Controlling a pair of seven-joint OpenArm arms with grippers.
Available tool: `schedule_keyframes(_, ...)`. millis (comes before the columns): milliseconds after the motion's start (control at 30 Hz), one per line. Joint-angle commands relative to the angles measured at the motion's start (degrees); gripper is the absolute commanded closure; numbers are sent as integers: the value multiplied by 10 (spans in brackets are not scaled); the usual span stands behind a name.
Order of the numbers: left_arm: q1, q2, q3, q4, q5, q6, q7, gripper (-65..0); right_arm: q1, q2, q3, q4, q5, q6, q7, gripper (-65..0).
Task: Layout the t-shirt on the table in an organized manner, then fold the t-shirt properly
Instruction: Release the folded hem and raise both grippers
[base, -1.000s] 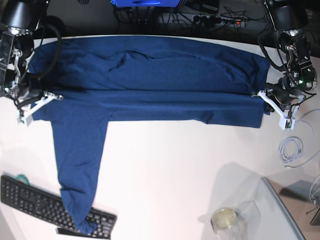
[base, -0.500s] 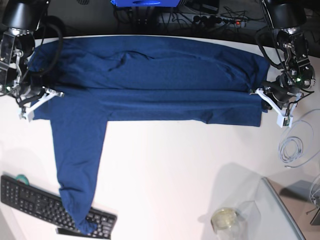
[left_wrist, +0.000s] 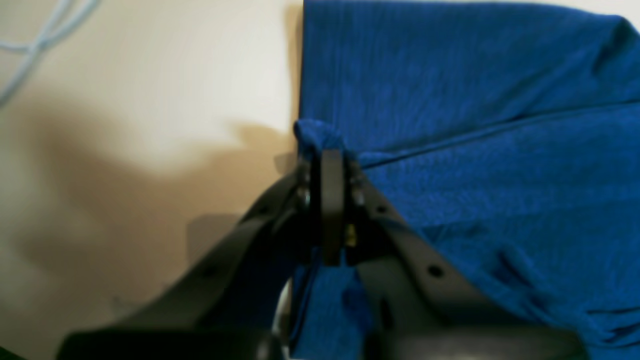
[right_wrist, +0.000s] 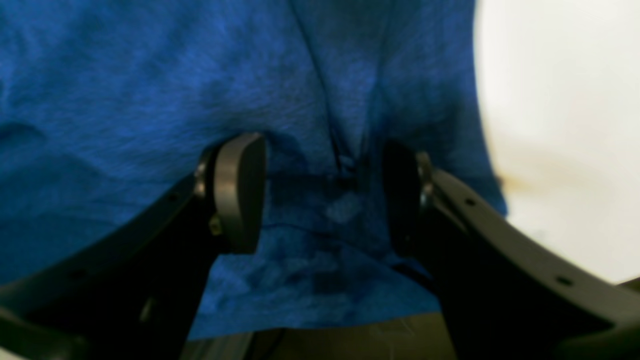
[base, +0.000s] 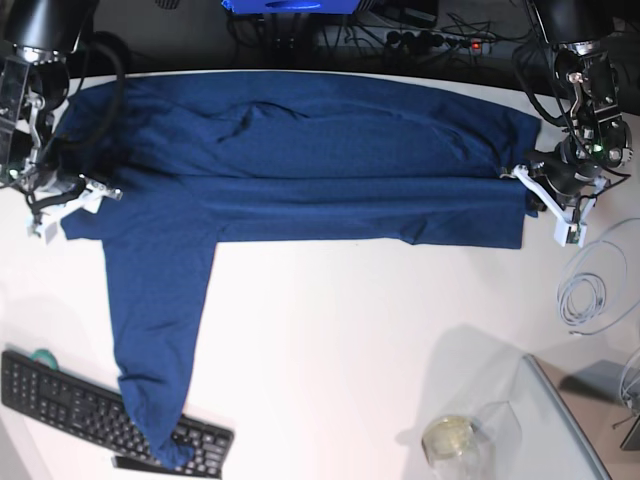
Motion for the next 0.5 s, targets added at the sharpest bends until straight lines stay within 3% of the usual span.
schedule_keyframes(0, -5, -12, -5, 19, -5, 1, -11, -133, 5, -2, 2, 27, 7, 1, 6, -351)
schedule_keyframes(100, -3, -10, -29, 38, -5, 2, -11, -365, 8, -4, 1, 62, 6, 1, 6, -351)
schedule_keyframes(200, -6, -8, -91, 42, -5, 2, -11, -502, 53, -1, -4, 53, 4, 3, 12, -353)
schedule_keyframes(467, 22, -11, -285, 34, -10, -13, -12, -527, 263, 68, -126, -286, 4, 4, 157, -353)
